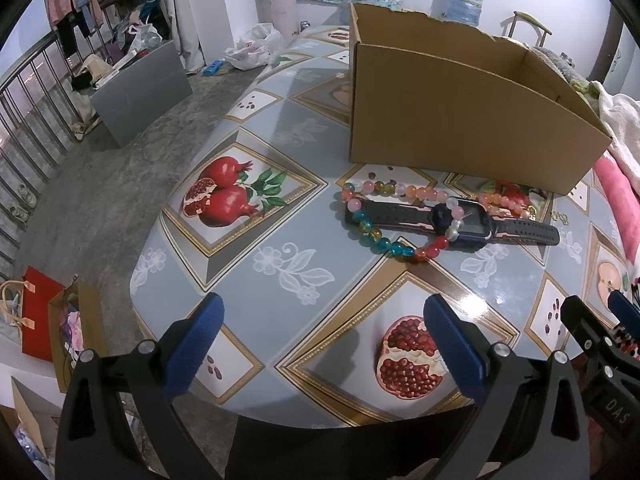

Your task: Organize jewelry

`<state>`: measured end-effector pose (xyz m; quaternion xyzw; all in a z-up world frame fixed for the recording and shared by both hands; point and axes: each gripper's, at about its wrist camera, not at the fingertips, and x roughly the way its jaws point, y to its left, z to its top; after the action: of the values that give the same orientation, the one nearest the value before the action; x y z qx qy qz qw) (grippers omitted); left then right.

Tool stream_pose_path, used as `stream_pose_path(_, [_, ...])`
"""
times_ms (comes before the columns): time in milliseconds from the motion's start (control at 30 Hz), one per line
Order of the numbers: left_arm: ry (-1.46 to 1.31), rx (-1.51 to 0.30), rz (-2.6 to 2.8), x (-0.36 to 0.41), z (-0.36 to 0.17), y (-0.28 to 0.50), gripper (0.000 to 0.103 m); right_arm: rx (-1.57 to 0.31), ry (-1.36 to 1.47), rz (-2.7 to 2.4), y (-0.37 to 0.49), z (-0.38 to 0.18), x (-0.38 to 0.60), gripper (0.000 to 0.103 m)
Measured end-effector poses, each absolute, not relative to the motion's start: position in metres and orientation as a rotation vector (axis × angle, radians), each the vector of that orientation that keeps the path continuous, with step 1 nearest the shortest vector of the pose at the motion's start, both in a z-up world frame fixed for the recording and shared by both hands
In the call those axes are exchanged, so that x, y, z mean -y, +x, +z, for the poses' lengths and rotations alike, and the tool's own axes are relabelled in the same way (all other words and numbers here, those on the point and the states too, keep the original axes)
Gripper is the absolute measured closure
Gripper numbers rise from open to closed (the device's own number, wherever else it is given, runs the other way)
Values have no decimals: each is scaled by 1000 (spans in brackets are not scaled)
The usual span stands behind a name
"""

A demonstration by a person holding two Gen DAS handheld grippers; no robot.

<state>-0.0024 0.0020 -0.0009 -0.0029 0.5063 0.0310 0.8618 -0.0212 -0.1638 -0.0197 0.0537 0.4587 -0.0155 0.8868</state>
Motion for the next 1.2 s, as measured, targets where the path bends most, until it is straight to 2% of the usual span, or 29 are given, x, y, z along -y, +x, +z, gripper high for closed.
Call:
stream_pose_path(800, [-15,-1057,69,-10,-5,1,4,-942,125,-48,-18,-21,170,8])
stream_pose_path(1200, [-75,-986,31,-43,-1,25,4,-811,114,100,-3,4,153,8])
